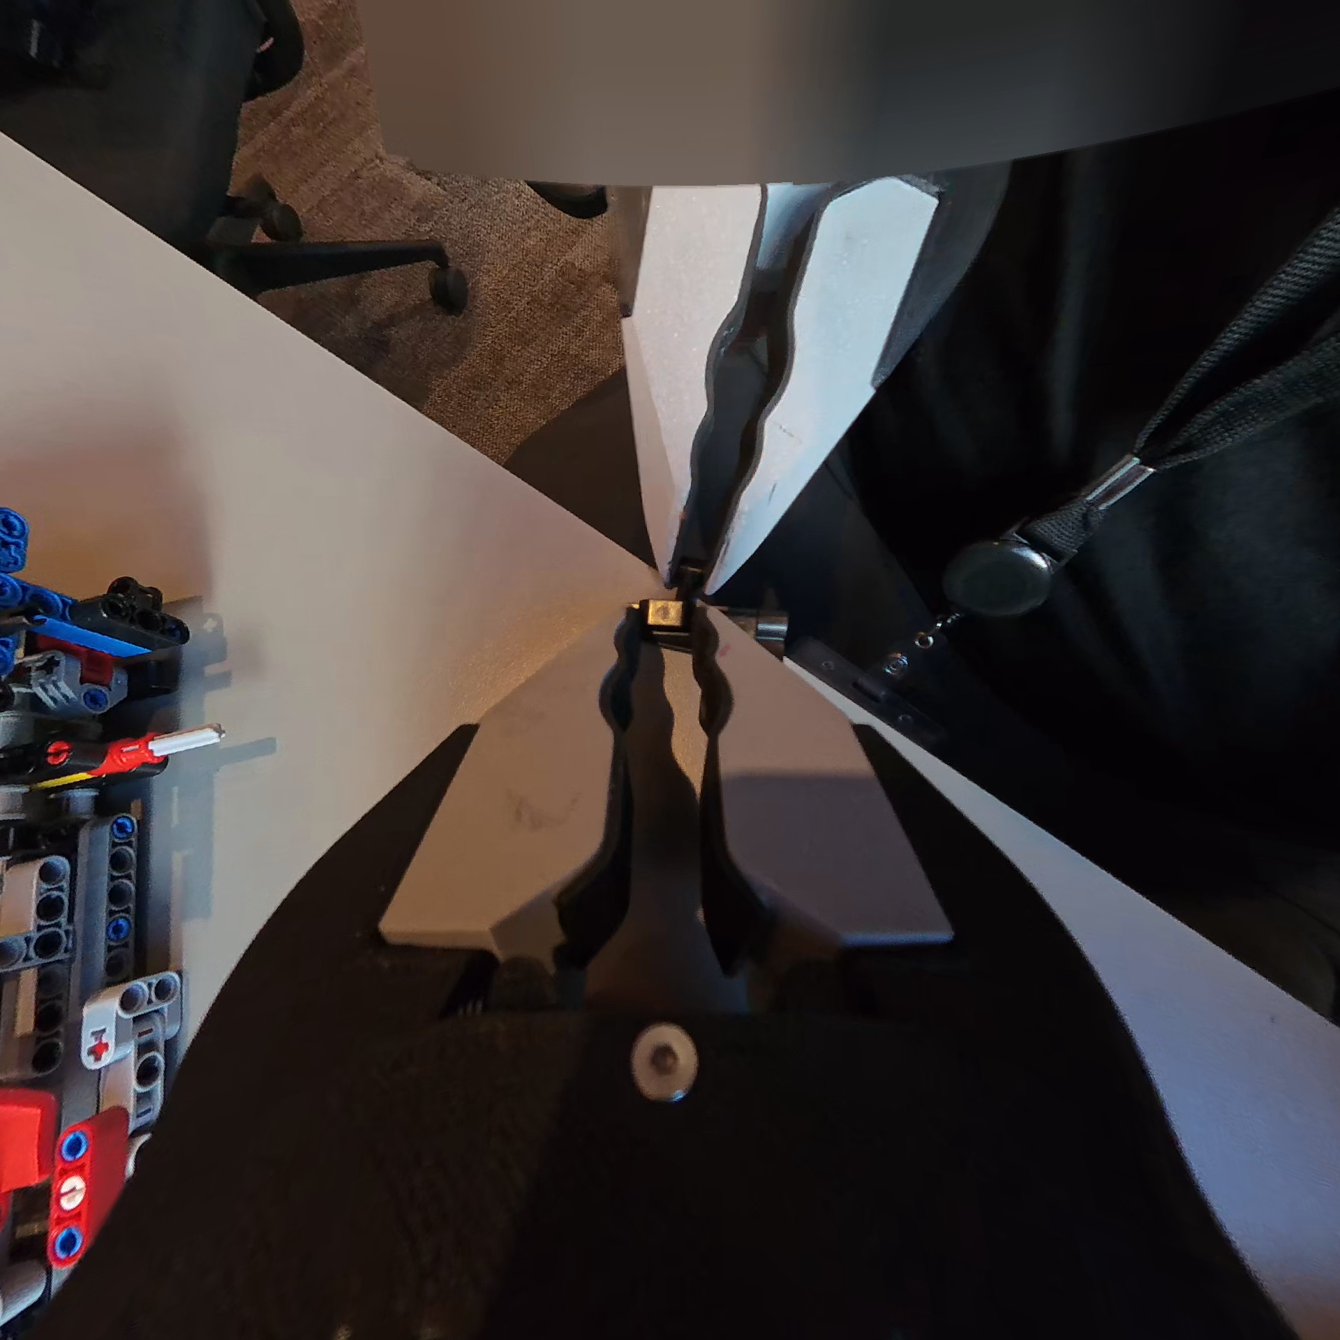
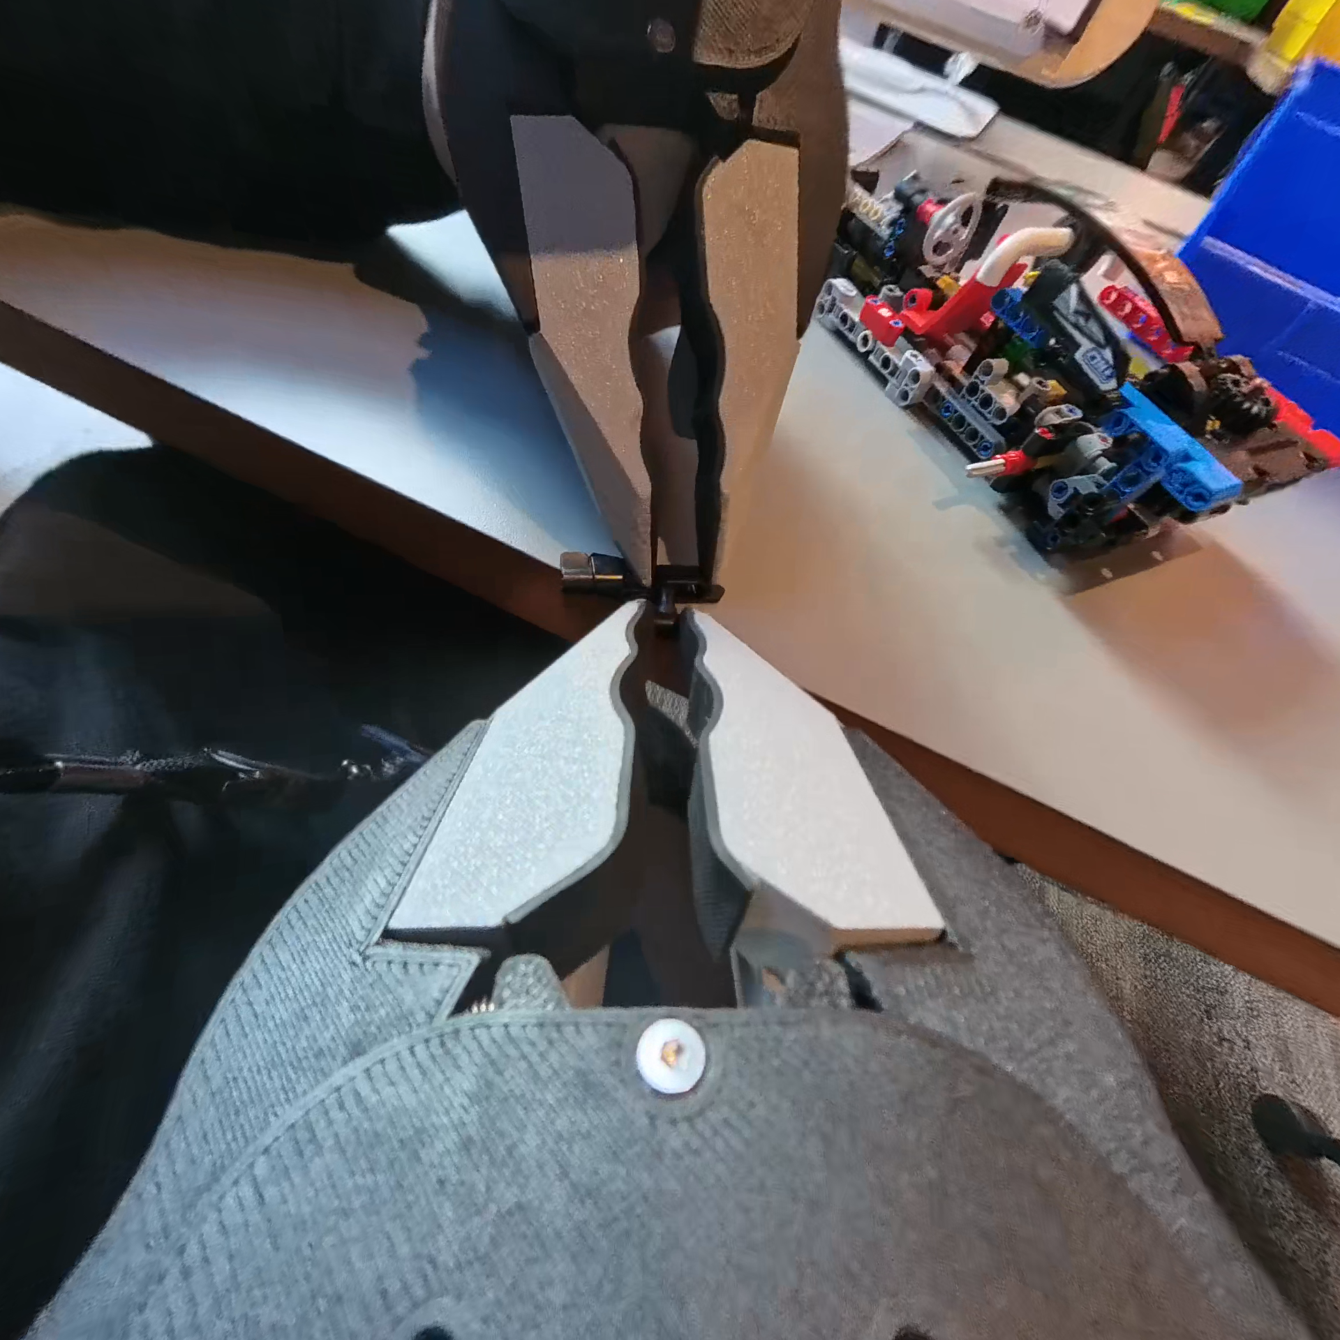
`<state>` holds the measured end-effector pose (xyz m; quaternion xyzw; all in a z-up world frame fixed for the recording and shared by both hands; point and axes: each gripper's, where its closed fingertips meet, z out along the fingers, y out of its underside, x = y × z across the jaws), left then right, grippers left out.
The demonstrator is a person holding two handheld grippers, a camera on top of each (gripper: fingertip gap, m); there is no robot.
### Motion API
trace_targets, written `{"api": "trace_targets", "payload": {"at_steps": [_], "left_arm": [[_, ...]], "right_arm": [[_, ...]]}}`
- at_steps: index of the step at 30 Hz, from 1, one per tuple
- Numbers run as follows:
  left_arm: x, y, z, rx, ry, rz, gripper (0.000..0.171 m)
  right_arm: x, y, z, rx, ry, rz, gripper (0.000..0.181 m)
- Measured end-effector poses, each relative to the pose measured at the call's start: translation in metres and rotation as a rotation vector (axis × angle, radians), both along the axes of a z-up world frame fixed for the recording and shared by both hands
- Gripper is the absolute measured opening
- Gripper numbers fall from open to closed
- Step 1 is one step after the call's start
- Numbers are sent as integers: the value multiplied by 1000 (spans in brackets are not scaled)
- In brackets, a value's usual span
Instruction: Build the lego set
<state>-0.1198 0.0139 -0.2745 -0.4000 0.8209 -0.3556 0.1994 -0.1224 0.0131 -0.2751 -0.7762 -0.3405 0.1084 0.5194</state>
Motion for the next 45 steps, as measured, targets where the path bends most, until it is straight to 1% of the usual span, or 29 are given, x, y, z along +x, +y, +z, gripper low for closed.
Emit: {"api": "trace_targets", "payload": {"at_steps": [3,5,8,10,13,18,22,24,25,27,28,30,36,41,43,45], "left_arm": [[0,1,0,0,1,4,11],[0,1,0,3,-1,4,11],[0,0,0,8,-4,4,11],[0,1,0,9,-5,5,11],[0,1,0,8,-4,6,11],[1,2,0,0,2,14,11],[2,3,0,-3,1,29,12],[2,1,0,-6,-1,15,12],[2,1,0,-5,-1,15,12],[2,1,0,-9,1,16,12],[2,1,0,-13,5,16,11],[2,1,0,-18,8,17,11],[2,1,0,-16,7,17,11],[2,2,0,-14,6,18,11],[3,1,0,-9,3,18,12],[3,2,0,-10,3,21,11]], "right_arm": [[1,0,-1,-99,-83,28,4],[1,0,-1,-165,-88,41,3],[-1,0,0,-327,15,67,5],[-2,1,0,-373,44,89,5],[-5,2,-4,-321,50,89,5],[-6,6,-9,-196,108,51,5],[-7,8,-14,-181,131,40,5],[-7,4,-16,-158,106,51,5],[-7,2,-16,-136,92,55,6],[-4,2,-10,-91,104,62,1],[-3,2,-9,-95,110,74,1],[-3,1,-16,-149,86,103,1],[-5,2,-27,-149,16,128,0],[-8,3,-25,-126,32,126,0],[-16,5,-22,-120,56,150,0],[-22,6,-22,-105,16,160,0]]}}
